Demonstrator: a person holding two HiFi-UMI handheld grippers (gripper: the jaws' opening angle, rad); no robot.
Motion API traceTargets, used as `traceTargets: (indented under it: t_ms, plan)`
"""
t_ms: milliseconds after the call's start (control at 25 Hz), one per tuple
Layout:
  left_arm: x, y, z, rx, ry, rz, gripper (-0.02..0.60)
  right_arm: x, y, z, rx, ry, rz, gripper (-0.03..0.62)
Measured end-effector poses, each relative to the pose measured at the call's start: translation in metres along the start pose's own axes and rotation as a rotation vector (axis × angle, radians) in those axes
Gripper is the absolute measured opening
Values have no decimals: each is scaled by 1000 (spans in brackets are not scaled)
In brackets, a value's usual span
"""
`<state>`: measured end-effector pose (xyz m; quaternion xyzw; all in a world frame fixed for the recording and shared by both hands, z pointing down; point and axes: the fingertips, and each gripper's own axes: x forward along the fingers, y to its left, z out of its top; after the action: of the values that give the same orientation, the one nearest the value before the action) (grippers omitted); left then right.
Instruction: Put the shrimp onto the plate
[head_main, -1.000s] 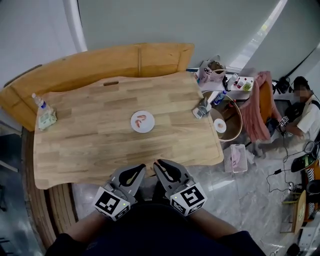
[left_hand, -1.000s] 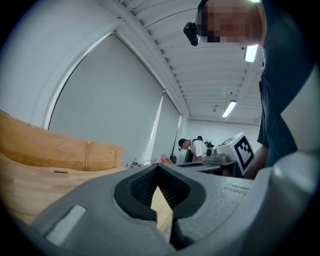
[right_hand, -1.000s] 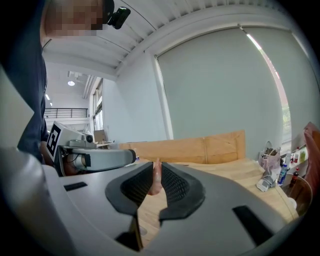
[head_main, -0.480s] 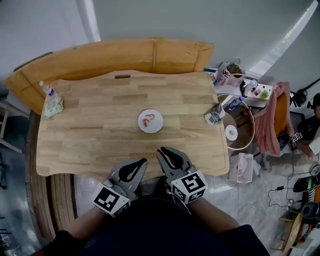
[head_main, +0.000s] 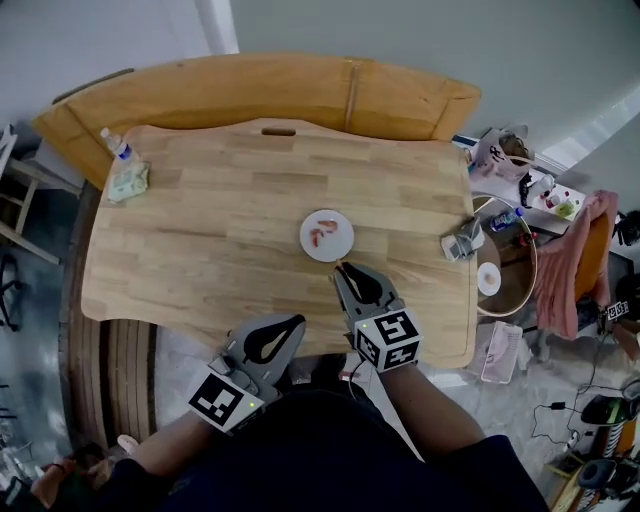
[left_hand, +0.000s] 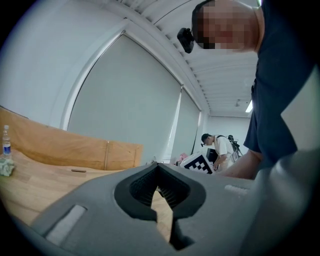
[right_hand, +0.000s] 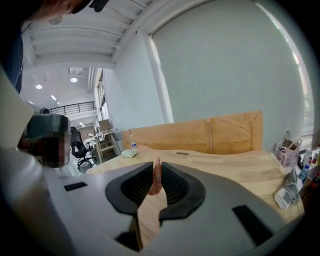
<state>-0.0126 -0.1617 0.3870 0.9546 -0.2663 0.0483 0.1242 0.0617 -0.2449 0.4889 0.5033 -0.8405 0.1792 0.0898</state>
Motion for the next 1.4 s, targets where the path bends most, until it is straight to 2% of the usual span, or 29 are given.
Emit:
traceTargets:
  t_ms: [560,1000,1400]
  plan:
    - [-15,26,-4,-31,12,108,3,73,-44,-80,-117,225,-14,60]
    - [-29,37,-14,-52,21,160,3,133,-81,-134,-159,385,-63,60]
    - [-32,43,-20,-57,51,176,3,170,-111,-177,-210,531,-83,60]
